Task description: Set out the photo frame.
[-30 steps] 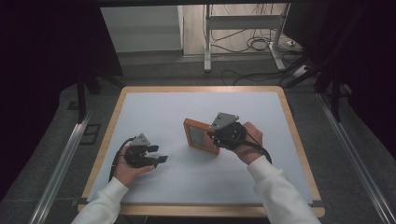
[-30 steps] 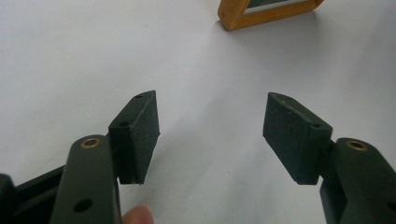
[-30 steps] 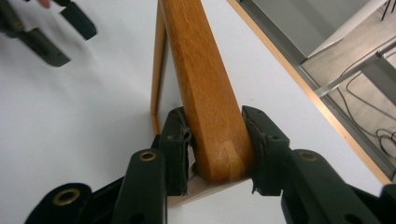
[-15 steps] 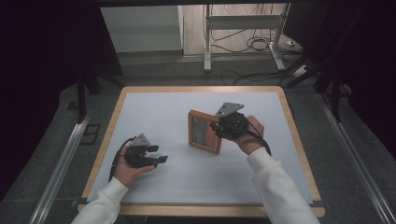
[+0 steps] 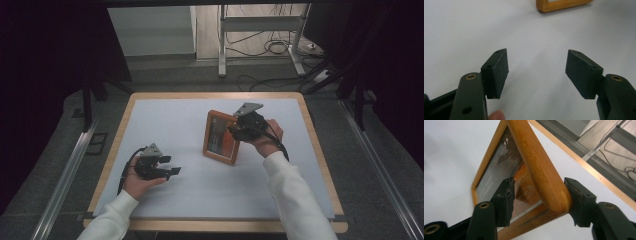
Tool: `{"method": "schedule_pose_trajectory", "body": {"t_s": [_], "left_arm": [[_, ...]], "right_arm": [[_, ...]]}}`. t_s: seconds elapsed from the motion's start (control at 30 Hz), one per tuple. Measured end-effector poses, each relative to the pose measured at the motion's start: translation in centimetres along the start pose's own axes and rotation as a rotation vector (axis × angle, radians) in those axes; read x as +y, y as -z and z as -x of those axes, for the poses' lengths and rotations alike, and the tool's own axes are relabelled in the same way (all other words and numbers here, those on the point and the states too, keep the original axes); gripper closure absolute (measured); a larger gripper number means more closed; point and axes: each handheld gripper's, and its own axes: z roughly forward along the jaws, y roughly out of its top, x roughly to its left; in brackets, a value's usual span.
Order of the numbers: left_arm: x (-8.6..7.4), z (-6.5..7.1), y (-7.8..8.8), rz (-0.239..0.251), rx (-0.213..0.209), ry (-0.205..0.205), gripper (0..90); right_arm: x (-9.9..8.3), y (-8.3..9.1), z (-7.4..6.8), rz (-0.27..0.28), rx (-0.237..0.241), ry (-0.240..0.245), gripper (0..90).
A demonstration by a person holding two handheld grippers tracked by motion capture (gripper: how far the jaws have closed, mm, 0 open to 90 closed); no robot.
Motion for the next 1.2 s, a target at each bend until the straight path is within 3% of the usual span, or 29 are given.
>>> {"method": "schedule_pose_trajectory", "body": {"t_s": [0.13,0.33,0.63,0.8,1.03,1.2], "left_arm": [[0.0,0.0,0.0,-0.002,0.001,-0.008,34.3],[0.0,0.1,0.1,0.001,0.001,-0.004,34.2],[0.0,0.0,0.2,0.006,0.004,0.001,34.2],[0.0,0.0,0.2,0.001,0.005,-0.004,34.1],[0.0,0.2,0.2,0.004,0.005,0.0,33.8],[0.0,0.1,0.1,0.002,0.004,0.002,33.7]], "right_arm": [[-0.2,-0.5,0.6,0.014,0.007,-0.024,40.9],[-0.3,-0.3,0.2,0.029,-0.035,-0.019,32.9],[-1.6,2.0,0.4,0.105,-0.056,-0.116,18.8],[-3.5,3.6,-0.1,0.145,-0.031,-0.173,18.8],[-6.7,4.5,-1.9,0.144,0.013,-0.197,30.8],[-8.6,4.8,-3.1,0.146,0.082,-0.239,59.4]]}}
